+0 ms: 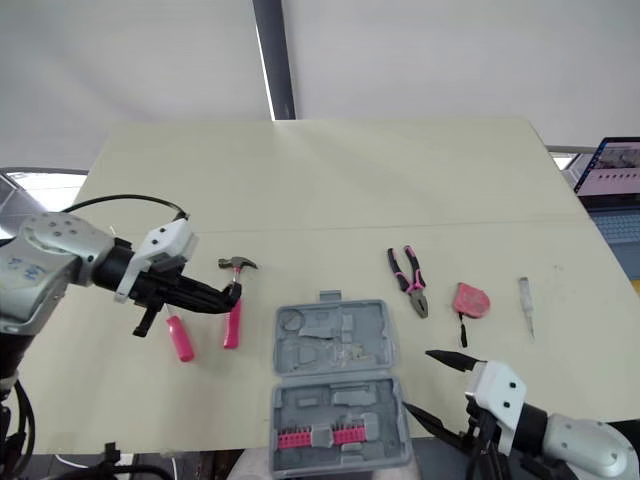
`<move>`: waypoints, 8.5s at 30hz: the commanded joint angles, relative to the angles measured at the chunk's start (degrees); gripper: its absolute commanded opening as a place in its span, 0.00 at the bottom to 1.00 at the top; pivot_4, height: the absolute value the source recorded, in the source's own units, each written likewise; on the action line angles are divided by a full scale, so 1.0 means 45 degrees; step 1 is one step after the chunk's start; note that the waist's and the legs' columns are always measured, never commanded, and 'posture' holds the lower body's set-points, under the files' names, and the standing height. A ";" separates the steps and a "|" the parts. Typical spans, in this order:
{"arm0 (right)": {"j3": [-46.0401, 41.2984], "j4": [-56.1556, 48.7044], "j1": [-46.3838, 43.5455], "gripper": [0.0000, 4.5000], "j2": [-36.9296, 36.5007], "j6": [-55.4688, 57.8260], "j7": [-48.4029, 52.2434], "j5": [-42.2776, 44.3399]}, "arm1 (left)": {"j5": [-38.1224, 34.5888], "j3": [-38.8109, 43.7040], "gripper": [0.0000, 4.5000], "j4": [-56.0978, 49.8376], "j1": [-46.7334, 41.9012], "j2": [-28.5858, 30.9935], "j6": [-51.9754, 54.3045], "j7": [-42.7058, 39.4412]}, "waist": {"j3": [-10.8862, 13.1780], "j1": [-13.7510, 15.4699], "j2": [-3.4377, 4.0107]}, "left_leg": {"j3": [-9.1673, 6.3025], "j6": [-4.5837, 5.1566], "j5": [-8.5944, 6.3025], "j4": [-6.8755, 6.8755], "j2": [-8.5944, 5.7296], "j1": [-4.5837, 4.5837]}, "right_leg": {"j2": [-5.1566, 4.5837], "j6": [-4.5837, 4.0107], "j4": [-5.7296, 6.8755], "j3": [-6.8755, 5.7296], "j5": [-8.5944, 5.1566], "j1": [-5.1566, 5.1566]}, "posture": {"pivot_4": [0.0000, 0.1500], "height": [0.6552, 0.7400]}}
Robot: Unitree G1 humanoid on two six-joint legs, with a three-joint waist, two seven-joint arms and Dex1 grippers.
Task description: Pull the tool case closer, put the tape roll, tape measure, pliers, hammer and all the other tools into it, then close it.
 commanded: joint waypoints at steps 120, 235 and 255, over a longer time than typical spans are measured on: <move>-0.0632 -0.1606 -0.0323 1.00 0.0234 0.0826 -0.1872 0.0207 | 0.4755 -0.2504 0.12 0.1670 0.0923 -0.5478 -0.2432 0.5137 | -0.0003 0.0037 0.0003 | -0.0004 0.0015 -0.0008 0.0052 -0.0001 -0.0012 | -0.0003 -0.0006 0.0029 -0.0010 -0.0003 0.0001 | 1.00 0.95; -0.1308 -0.0499 -0.1931 1.00 0.0952 0.3896 -0.4694 0.0191 | -0.1218 0.4356 0.99 -0.6418 1.2675 -0.6443 -0.5550 0.8801 | -0.0088 0.0009 0.0116 | 0.0005 0.0019 -0.0065 0.0040 0.0008 0.0022 | -0.0002 -0.0007 -0.0073 -0.0006 -0.0003 0.0066 | 1.00 0.95; 0.1640 0.2725 -0.8554 1.00 0.2107 0.9847 -0.8255 -0.0731 | -0.1248 0.5020 0.99 -0.7274 1.4302 -0.6242 -0.5465 0.9316 | -0.0091 -0.0028 0.0137 | 0.0013 0.0017 -0.0065 0.0031 0.0008 0.0005 | -0.0001 -0.0007 -0.0068 -0.0003 -0.0004 0.0033 | 1.00 0.95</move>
